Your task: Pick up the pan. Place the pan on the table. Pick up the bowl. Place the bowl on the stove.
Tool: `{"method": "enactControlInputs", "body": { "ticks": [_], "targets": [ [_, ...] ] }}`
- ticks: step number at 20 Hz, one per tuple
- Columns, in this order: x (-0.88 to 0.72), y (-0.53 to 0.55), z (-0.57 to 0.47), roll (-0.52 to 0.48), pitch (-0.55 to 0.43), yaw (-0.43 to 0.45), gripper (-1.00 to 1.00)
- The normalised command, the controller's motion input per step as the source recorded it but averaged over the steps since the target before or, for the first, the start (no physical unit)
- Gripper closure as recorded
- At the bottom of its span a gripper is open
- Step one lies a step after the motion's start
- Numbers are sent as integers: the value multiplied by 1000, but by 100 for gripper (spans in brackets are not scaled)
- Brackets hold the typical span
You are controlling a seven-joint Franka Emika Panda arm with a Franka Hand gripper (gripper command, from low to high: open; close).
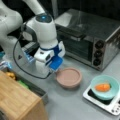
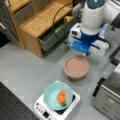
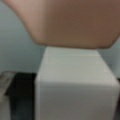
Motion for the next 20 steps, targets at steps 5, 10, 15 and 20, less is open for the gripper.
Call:
{"method": "enactControlInputs", "body": {
  "ticks": [5, 10, 15, 20],
  "targets": [
    [65, -35, 317, 163, 88, -34, 100],
    [101, -52, 379, 178, 107, -20, 100],
    [170, -69, 373, 169, 107, -3, 100],
    [213, -93, 342, 162, 94, 28, 100]
  ]
}}
